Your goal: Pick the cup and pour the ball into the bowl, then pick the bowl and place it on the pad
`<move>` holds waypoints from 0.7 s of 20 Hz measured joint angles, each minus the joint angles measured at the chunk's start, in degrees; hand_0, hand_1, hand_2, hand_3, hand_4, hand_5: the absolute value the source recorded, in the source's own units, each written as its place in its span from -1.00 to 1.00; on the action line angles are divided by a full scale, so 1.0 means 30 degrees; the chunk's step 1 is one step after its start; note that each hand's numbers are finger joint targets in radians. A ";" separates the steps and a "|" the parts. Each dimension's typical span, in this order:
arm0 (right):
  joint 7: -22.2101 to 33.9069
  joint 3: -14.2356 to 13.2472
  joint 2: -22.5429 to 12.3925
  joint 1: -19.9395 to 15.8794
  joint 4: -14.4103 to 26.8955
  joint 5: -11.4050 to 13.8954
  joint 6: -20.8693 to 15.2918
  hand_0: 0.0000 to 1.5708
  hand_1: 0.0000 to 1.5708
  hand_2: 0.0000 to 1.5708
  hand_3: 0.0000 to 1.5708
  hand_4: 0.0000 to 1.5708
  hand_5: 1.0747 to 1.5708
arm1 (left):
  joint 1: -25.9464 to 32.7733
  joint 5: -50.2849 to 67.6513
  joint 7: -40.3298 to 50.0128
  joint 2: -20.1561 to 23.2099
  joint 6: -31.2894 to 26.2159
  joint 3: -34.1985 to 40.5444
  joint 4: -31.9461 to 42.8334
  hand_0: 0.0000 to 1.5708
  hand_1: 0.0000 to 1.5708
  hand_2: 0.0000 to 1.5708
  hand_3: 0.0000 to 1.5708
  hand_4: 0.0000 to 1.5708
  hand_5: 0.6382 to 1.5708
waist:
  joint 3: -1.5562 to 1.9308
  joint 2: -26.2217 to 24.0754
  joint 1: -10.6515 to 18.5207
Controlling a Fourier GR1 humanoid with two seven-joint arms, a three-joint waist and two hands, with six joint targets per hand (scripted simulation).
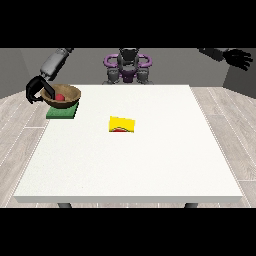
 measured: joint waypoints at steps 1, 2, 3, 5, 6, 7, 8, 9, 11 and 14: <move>-0.0086 -0.0034 0.0031 -0.0084 0.0220 -0.0044 0.0095 -0.47 -0.47 -0.28 0.17 -1.00 0.79 | -0.0055 -0.0018 0.0054 -0.0078 0.0146 -0.0064 -0.0098 -1.00 -1.00 -1.00 -1.00 0.49 0.95 | 0.0006 0.0073 -0.0024; -0.0132 -0.0009 0.0122 -0.0027 0.0367 -0.0064 0.0219 -0.60 -0.60 -0.38 -0.07 -1.00 0.70 | 0.0077 -0.0039 -0.0020 -0.0109 0.0121 -0.0078 -0.0042 -1.00 -1.00 -1.00 -1.00 0.50 0.96 | 0.0004 -0.0017 -0.0008; -0.0025 0.0056 0.0146 -0.0091 0.0378 -0.0073 0.0371 -1.00 -1.00 -0.46 -0.17 -1.00 0.55 | 0.0159 -0.0172 -0.0237 -0.0131 0.0140 -0.0127 0.0113 -1.00 -1.00 -1.00 -1.00 0.50 0.96 | 0.0007 -0.0090 -0.0070; 0.0289 0.0100 0.0123 -0.0406 0.0494 -0.0130 0.0597 -1.00 -1.00 -0.77 -0.85 -1.00 0.28 | 0.0155 -0.0262 -0.0364 -0.0215 0.0161 -0.0248 0.0237 -1.00 -1.00 -1.00 -1.00 0.50 0.96 | 0.0006 -0.0194 -0.0057; 0.0161 0.0014 0.0016 -0.0400 0.0642 -0.0204 0.0760 -1.00 -1.00 -0.82 -0.88 -1.00 0.19 | 0.0254 -0.0232 -0.0427 -0.0147 0.0082 -0.0208 0.0219 -1.00 -1.00 -1.00 -1.00 0.48 0.95 | 0.0004 -0.0210 0.0011; 0.0104 -0.0026 -0.0008 -0.0452 0.0795 -0.0230 0.0799 -1.00 -1.00 -1.00 -0.85 -1.00 0.19 | 0.0298 -0.0250 -0.0274 -0.0299 0.0206 -0.0334 0.0005 -1.00 -1.00 -1.00 -1.00 0.37 0.99 | 0.0006 -0.0368 0.0033; 0.0165 -0.0099 -0.0285 -0.0587 0.1082 -0.0253 0.1026 -1.00 -1.00 -1.00 -1.00 -1.00 0.15 | 0.0280 -0.0314 -0.0079 -0.0593 0.0322 -0.0646 -0.0543 -1.00 -1.00 -1.00 -1.00 0.28 1.00 | 0.0015 -0.0417 0.0129; 0.0270 -0.0044 -0.0279 -0.0617 0.1344 -0.0194 0.1096 -1.00 -1.00 -1.00 -1.00 -1.00 0.15 | 0.0333 -0.0421 0.0424 -0.1122 0.0591 -0.1125 -0.1207 -1.00 -1.00 -1.00 -1.00 0.15 0.97 | 0.0018 -0.0873 0.0224; 0.0753 0.0076 -0.0591 -0.0795 0.1704 -0.0055 0.1367 -1.00 -1.00 -1.00 -1.00 -1.00 0.13 | 0.0319 -0.0561 0.1426 -0.2199 0.1100 -0.2057 -0.2344 -1.00 -1.00 -1.00 -1.00 0.15 0.97 | 0.0036 -0.1770 0.0356; 0.1818 0.0701 -0.0341 -0.1309 0.1280 0.0159 0.1968 -1.00 -1.00 -1.00 -1.00 -0.39 0.45 | 0.0567 -0.1040 0.2569 -0.3356 0.1865 -0.3081 -0.2685 -1.00 -1.00 -1.00 -1.00 0.15 0.97 | 0.0015 -0.3851 -0.0002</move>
